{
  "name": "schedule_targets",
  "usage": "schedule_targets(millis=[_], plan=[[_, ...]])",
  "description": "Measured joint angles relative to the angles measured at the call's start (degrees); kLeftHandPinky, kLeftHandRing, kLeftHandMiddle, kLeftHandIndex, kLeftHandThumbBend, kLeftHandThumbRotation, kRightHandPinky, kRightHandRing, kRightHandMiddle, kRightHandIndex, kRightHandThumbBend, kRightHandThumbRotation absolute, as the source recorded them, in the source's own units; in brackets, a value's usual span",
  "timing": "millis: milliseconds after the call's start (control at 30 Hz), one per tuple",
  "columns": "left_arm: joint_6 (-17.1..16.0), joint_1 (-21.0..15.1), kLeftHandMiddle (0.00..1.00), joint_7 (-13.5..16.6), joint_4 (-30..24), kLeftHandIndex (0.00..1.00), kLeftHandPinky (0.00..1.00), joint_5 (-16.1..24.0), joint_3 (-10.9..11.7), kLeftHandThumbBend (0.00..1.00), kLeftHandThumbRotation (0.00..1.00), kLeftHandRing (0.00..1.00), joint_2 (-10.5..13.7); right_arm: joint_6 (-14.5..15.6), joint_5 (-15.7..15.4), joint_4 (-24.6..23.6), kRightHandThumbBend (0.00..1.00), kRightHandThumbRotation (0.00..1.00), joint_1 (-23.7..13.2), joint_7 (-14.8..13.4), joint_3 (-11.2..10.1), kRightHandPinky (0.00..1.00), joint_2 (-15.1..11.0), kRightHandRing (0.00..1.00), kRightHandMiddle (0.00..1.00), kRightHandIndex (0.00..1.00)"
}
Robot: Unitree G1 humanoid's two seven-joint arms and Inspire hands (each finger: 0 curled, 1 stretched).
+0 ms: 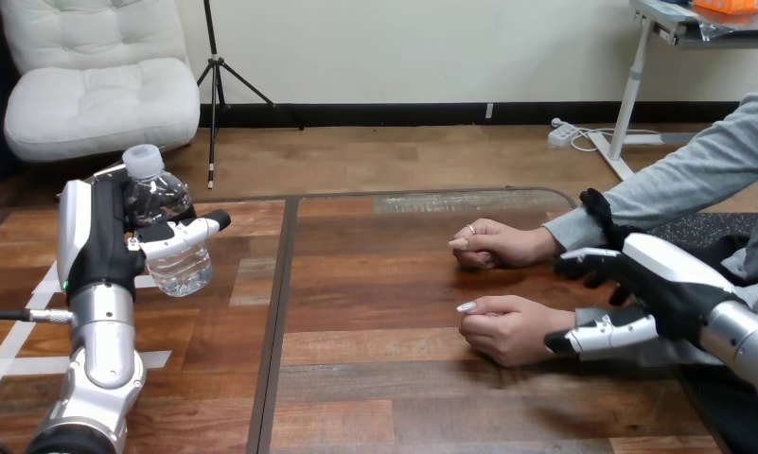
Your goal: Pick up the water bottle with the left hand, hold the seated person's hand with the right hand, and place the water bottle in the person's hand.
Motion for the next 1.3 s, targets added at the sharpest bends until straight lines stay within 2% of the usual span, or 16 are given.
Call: schedule_targets(millis=[233,767,1100,1300], plan=[[0.0,0.0,0.45,-0.3,0.0,0.45,0.36,-0.2,0.1,0.74,0.0,0.42,0.0,0.4,-0.2,1.4,0.94,0.5,-0.7,0.0,0.7,0.73,0.0,0.84,0.86,0.85],[0.0,0.1,0.46,-1.0,-0.4,0.45,0.37,-1.4,0.2,0.74,0.0,0.42,0.0,1.0,-1.7,5.2,1.0,0.52,-4.1,0.0,2.6,0.75,0.0,0.87,0.88,0.86],[0.0,0.1,0.46,-1.1,-0.4,0.46,0.37,-1.4,0.2,0.74,0.0,0.43,0.0,1.8,-2.2,6.6,1.0,0.47,-5.6,0.0,4.2,0.76,0.0,0.87,0.88,0.86],[0.0,0.2,0.47,-1.1,-0.8,0.46,0.37,-1.4,0.2,0.74,0.0,0.43,0.0,2.9,-3.6,7.8,1.0,0.43,-6.6,0.0,5.4,0.76,0.0,0.87,0.88,0.86]])
